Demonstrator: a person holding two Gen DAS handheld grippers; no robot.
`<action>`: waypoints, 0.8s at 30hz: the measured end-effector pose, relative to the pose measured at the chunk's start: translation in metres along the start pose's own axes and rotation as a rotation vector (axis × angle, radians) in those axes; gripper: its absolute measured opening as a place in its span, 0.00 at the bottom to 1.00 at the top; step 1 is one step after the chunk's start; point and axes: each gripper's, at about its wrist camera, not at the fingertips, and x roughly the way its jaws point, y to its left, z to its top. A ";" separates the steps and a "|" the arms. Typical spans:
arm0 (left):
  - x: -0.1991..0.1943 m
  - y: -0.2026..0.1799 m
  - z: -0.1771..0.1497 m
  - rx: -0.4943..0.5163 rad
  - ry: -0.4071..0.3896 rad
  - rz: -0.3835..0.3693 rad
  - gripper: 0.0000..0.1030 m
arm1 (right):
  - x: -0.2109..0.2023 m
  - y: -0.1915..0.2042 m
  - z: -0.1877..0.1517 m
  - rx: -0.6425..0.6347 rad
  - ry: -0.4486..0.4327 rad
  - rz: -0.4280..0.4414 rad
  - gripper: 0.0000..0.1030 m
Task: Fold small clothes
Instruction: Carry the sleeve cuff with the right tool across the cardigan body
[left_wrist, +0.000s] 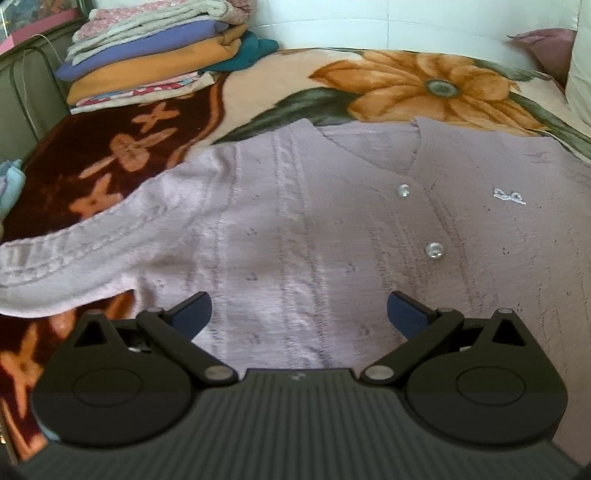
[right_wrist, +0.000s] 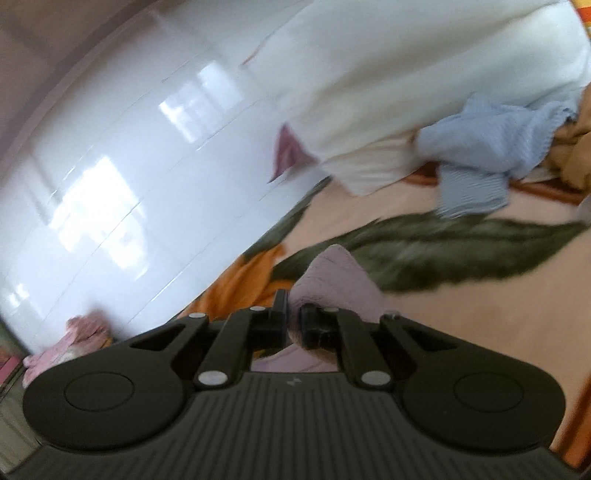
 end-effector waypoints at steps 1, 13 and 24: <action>-0.001 0.002 0.000 0.000 0.002 0.002 1.00 | -0.002 0.007 -0.004 -0.011 0.003 0.010 0.07; -0.014 0.026 -0.007 -0.028 -0.001 -0.021 1.00 | -0.012 0.079 -0.028 -0.053 0.031 0.067 0.07; -0.021 0.045 -0.014 -0.094 -0.005 -0.077 1.00 | -0.011 0.136 -0.039 -0.092 0.059 0.115 0.07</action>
